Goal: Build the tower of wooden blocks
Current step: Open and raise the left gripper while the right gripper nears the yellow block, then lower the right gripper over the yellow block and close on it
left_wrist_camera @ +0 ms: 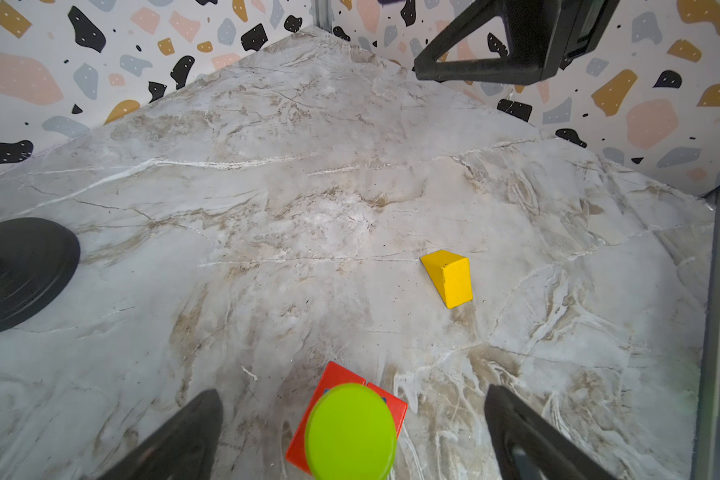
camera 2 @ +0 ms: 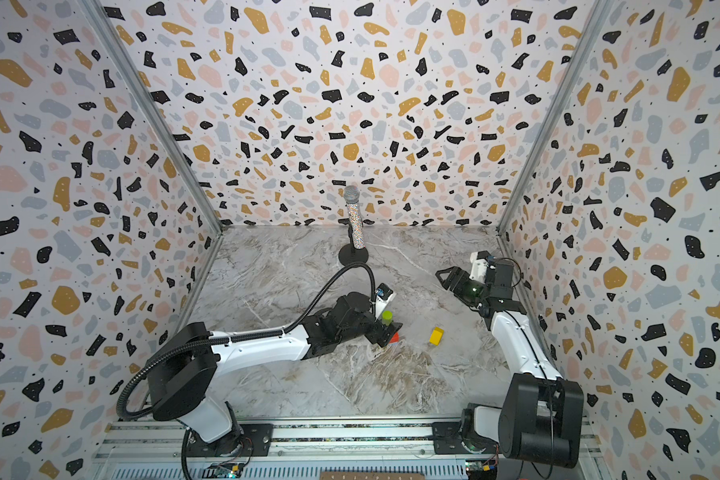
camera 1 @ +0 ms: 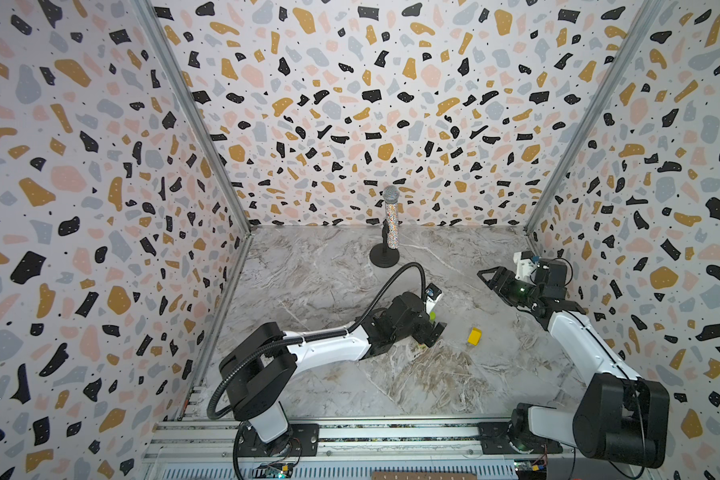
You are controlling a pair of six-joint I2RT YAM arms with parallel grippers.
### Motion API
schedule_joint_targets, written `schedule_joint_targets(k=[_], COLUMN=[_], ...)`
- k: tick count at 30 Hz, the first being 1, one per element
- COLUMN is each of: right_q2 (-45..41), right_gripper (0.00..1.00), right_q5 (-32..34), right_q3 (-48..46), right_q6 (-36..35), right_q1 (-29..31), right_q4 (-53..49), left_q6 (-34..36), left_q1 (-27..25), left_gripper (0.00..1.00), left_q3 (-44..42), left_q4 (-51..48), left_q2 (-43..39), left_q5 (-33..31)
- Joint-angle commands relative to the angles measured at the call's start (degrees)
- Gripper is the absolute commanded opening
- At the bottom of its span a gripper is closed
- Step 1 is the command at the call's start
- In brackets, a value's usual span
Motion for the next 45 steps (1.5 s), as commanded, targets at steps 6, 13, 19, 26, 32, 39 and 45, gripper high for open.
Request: schedule_joint_targets(k=[6,13,19,26,32,39,45], right_q2=[-1.9,-3.2,-3.6,-7.2,-6.0,-0.8,2.0], right_gripper=[0.74,0.69,0.68,0.66,0.58,0.58,0.59], right_q5=[12.8,17.1,23.6,28.2,28.5,27.0,29.6], right_q3=[5.4,6.1,3.9,-5.0,-7.6,-7.8,-6.3], right_q6=[-6.0,-8.7,-12.3,-10.6,-9.7,-7.8,-7.5], right_q1=[5.3,6.2,8.9,9.6,9.8,10.9,12.2], right_q4=[-10.4,-17.6,-24.2,-22.9,-22.1,-20.5,-21.4], left_q6=[-2.0,-15.3,-18.4,-23.4,-25.0,-22.8,-22.1], left_q1=[-0.1,-0.1,-0.1,-0.1,-0.1,-0.2,0.0], left_gripper=[1.0,1.0,1.0,1.0,1.0,1.0,1.0], left_q3=[-2.3,-7.4,-17.1,-23.7,-29.4,-32.6,-35.7], left_q4=[-2.9,-13.3,-15.5,-17.8,-13.0,-10.4,-7.4], left_q2=[-12.5,-23.9,-31.3,-30.4,-31.7,-32.6,-33.5], left_q5=[-7.5,-21.9,-26.1,-32.8,-33.8,-36.5,-36.4])
